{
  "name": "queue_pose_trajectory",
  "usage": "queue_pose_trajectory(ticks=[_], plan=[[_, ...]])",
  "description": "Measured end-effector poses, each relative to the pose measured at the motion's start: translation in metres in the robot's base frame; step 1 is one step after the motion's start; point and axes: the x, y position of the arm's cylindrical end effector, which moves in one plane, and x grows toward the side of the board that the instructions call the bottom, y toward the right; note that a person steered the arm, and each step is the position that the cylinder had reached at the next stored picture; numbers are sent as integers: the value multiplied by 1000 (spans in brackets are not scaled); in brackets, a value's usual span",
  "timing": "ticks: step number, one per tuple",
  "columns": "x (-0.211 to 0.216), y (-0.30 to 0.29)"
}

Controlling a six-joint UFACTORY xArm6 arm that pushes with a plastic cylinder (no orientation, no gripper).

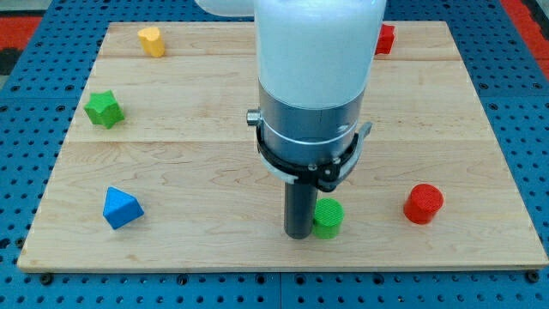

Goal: Move the green circle to center right

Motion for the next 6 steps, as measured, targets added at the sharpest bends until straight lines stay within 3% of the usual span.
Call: queue_pose_trajectory(ticks=[1, 4, 5, 6], plan=[[16, 9], [-91, 90], [-94, 34], [-128, 36]])
